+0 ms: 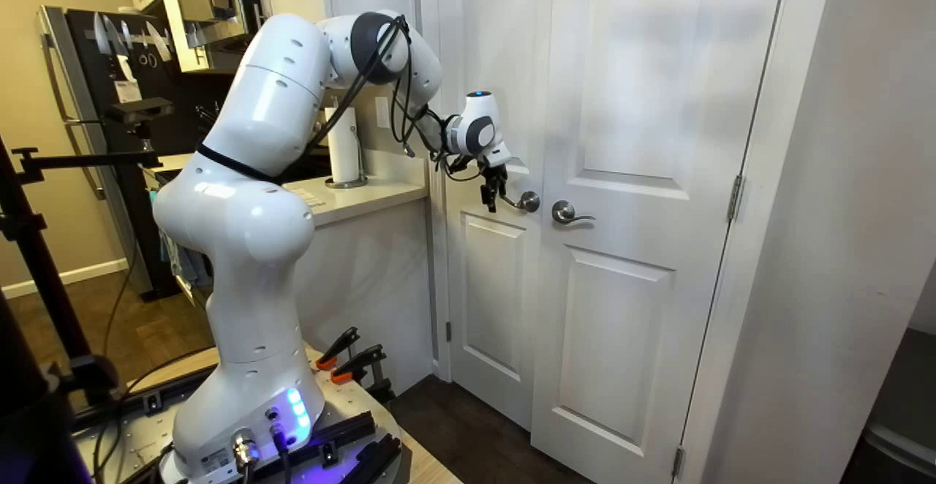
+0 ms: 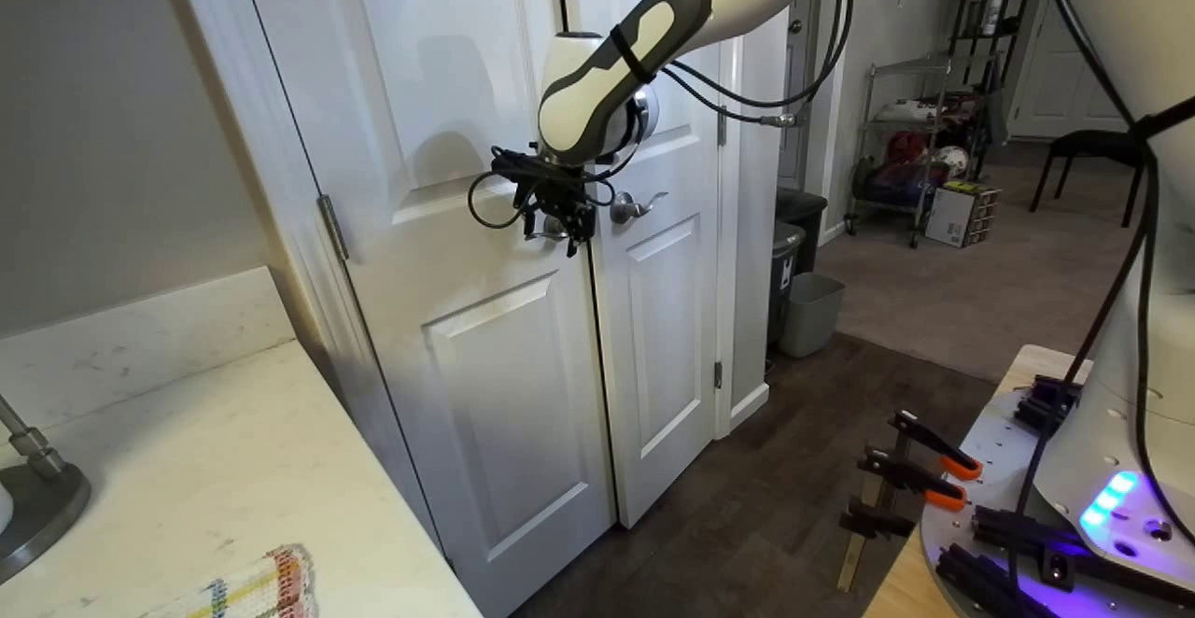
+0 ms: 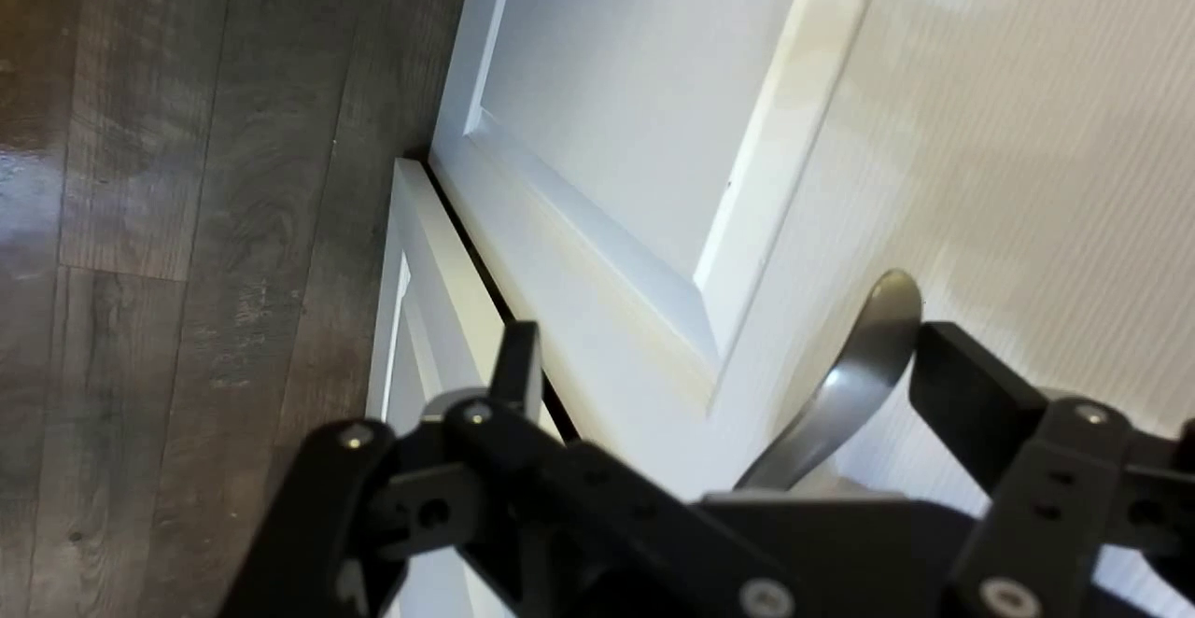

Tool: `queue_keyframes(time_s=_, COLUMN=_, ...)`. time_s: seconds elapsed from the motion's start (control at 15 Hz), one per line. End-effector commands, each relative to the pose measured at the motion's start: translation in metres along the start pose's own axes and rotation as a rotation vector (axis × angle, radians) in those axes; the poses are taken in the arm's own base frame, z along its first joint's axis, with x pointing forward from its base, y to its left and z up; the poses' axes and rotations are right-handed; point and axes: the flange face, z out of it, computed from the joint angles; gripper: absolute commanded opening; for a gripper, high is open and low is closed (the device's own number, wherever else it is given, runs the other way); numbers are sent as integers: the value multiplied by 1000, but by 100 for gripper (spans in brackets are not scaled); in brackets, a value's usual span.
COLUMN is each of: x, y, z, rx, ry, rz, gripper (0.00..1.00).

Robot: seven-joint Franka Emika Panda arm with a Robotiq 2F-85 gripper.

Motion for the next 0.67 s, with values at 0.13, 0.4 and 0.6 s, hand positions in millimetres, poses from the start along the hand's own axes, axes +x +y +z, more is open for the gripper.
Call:
queue_keyframes(time_s=0.13, x=6, y=11, z=7, rx=-3, ry=0, rz=72, gripper=100)
queue_keyframes(time_s=0.4, x=10, y=6, z=11, rx=-3, ry=2, rz=125, gripper=100)
queue_keyframes(time_s=0.6, x=11, y=7, z=15, rx=-14, ry=-1, rz=140, gripper=100)
